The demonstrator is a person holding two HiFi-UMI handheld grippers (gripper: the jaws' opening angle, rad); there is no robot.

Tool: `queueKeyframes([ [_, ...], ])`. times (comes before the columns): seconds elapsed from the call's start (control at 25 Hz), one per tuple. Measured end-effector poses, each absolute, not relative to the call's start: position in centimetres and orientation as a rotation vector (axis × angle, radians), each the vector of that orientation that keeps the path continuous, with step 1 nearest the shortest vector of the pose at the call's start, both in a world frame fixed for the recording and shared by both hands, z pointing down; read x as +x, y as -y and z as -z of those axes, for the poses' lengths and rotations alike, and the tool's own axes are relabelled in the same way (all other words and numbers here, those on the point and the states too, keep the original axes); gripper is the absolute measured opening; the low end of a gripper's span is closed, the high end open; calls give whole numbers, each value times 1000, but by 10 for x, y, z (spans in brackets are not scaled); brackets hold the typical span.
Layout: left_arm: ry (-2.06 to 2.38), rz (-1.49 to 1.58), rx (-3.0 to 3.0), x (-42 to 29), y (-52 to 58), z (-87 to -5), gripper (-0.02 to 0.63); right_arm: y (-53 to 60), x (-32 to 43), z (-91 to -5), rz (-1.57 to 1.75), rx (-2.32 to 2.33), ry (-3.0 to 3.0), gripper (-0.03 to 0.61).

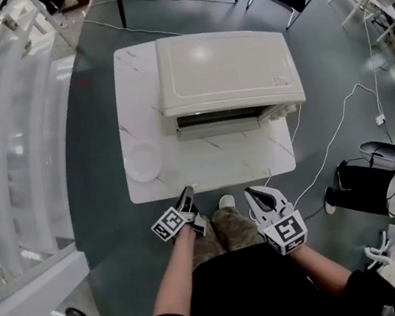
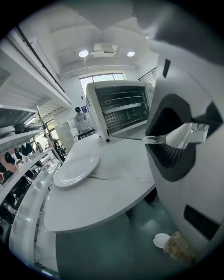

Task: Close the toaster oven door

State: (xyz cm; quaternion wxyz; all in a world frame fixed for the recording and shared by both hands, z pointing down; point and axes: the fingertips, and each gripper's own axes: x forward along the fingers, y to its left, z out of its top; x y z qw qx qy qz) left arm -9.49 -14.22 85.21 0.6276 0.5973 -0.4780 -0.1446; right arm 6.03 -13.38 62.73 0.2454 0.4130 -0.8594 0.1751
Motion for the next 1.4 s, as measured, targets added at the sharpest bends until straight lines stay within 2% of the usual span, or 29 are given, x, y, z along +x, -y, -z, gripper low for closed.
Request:
queueKeyframes([
  [0.28, 1057, 406, 1309, -96, 140, -848, 48, 131, 61, -621, -492, 1165, 2351, 20],
  [1.4, 1047, 393, 1147, -93, 147, -781, 43, 136, 64, -559, -485, 1285, 2447, 20],
])
